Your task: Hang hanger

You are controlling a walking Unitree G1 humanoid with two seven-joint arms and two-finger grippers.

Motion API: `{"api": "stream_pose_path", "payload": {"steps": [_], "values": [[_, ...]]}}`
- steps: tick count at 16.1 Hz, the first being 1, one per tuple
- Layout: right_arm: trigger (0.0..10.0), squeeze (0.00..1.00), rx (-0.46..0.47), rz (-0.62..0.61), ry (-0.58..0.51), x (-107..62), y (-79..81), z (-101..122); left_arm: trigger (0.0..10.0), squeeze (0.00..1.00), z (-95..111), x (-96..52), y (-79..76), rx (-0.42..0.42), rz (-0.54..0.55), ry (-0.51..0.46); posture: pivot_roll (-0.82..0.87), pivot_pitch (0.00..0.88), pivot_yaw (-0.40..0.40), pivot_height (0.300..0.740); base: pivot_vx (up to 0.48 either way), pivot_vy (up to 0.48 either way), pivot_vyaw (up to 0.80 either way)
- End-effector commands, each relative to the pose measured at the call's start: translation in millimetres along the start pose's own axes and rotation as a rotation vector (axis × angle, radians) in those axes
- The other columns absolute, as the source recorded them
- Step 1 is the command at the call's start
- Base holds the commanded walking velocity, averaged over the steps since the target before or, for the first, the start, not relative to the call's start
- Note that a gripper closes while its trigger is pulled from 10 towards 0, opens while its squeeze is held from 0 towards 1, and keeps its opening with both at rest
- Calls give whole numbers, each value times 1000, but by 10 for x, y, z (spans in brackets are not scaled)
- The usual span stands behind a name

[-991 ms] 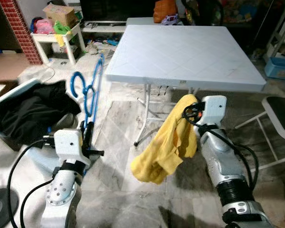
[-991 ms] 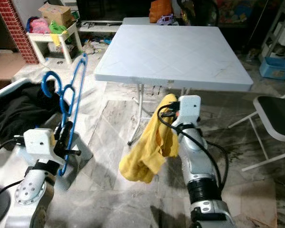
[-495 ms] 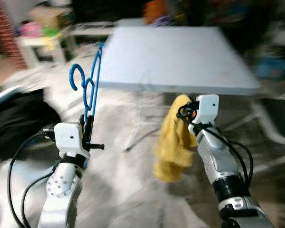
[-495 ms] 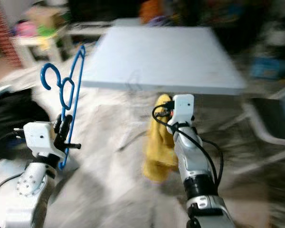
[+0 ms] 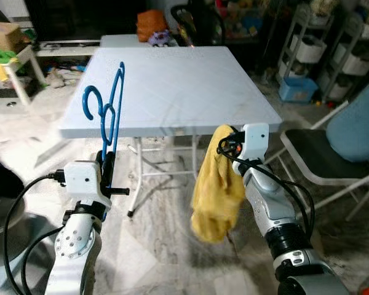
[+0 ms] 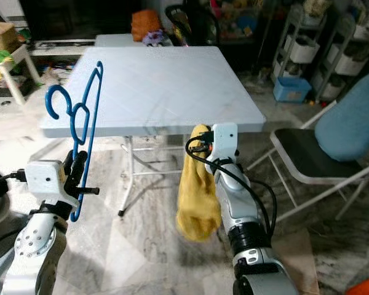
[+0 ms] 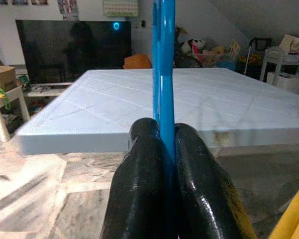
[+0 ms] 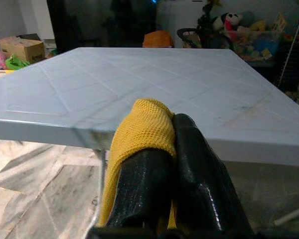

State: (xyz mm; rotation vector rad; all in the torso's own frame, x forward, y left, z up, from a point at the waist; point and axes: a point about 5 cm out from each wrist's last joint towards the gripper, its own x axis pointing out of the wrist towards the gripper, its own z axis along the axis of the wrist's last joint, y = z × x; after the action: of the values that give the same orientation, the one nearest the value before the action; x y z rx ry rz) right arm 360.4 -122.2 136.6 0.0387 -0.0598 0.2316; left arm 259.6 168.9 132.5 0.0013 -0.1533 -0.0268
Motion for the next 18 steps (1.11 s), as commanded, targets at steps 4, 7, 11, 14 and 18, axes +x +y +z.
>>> {"api": "stream_pose_path", "payload": {"steps": [4,7,11,14,18], "values": [[10000,0,-37,15,-58,43,-20,125,10000,0,-15,-8,-50,-7,5,12,125,0,-20,740,291,364,761],[10000,0,-35,19,-55,33,-17,106,10000,0,-21,-14,-40,0,10,14,124,0,-19,740,285,386,746],[10000,0,-3,-15,-45,48,-47,102,10000,0,-41,-39,-47,-8,2,24,119,0,-12,740,382,287,113],[10000,0,-11,-36,-45,41,-79,97,10000,0,-73,-65,-74,-22,0,40,114,0,-6,740,412,89,-800],[10000,0,-4,-69,-34,7,-144,48,10000,0,-133,-66,-54,-27,20,74,103,0,-9,740,322,0,-117]]}}
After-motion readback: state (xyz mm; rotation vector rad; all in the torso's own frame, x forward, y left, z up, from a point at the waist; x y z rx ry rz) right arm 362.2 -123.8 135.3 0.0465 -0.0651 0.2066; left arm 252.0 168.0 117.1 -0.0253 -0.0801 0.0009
